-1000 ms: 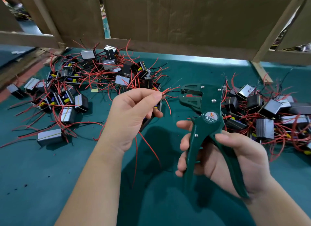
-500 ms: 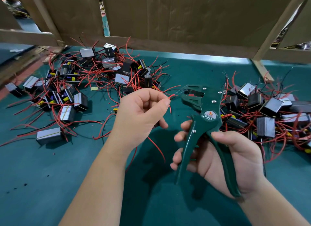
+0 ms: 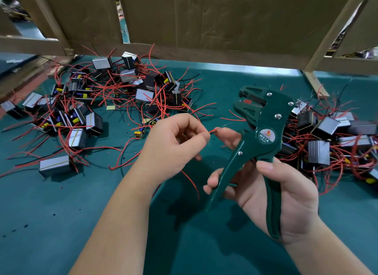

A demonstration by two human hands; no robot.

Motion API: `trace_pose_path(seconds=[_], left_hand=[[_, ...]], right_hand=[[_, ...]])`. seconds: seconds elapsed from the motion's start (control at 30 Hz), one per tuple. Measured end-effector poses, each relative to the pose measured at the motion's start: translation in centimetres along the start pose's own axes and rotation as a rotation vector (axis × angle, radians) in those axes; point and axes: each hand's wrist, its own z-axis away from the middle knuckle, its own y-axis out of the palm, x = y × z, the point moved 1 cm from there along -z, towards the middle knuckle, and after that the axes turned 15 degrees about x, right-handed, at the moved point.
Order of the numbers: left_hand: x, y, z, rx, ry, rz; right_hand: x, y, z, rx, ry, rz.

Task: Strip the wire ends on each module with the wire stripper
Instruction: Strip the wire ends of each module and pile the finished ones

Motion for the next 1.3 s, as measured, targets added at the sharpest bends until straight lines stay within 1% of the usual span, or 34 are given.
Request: trace_pose_path(seconds=[0.13,0.17,0.27,0.33,0.43,0.53,0.63,0.7,0.77,0.83,0.87,0.9,1.0,1.1,1.3], left_hand=[[0.1,-0.1,0.0,0.027,0.008,-0.07],[0.1,-0.1,0.0,0.019,0.01,-0.049],[0.1,-0.2,-0.1,-0.034,0.014,0.133],[0.1,-0.3,0.0,-0.07,0.049,0.167],[0.0,-0.6,0.0,-0.066,0.1,0.101],[0.0,-0.6,-0.1,-0.014,0.08,0.032],[0.0,-0.4,0.0,-0.001,0.095,0.001],[0.1,-0.5,0.0,-0.036,0.12,-0.036],[0.1,-0.7,0.0,-0.1,0.15,-0.06],[0.0,-0.9,-0.1,-0.163,0.172,-0.066],[-0.1,-1.0,-0.1,-0.182,0.179,-0.055],[-0.1,-1.0,-0.1,-0.193,0.182,-0.051],[-0.1,-0.9,-0.1,-0.199,0.18,-0.119],[-0.1,-0.6,-0.1,-0.175,0.202,-0.24],[-0.3,-0.4,0.1,-0.162,0.225,-0.36]], right_hand=[[-0.2,-0.1,0.1,-0.06,0.035,0.032],[-0.2,-0.2,0.1,-0.072,0.036,0.032],[-0.2,-0.2,0.1,-0.077,0.028,0.02],[-0.2,-0.1,0.1,-0.071,0.025,0.018],[0.0,-0.2,0.1,-0.065,0.02,0.022],[0.0,-0.2,0.2,-0.051,0.014,0.047],[0.1,-0.3,0.2,-0.039,0.011,0.056],[0.2,-0.3,0.1,-0.06,0.0,0.049],[0.3,-0.4,0.2,-0.128,0.015,0.054],[0.3,-0.8,0.3,-0.181,0.067,0.054],[0.3,-0.9,0.3,-0.18,0.105,0.042],[0.2,-0.9,0.3,-0.157,0.148,0.021],[0.0,-0.5,0.5,-0.001,0.26,-0.024],[-0.3,0.0,0.5,0.103,0.283,-0.02],[-0.4,-0.2,0.6,0.056,0.285,0.061]])
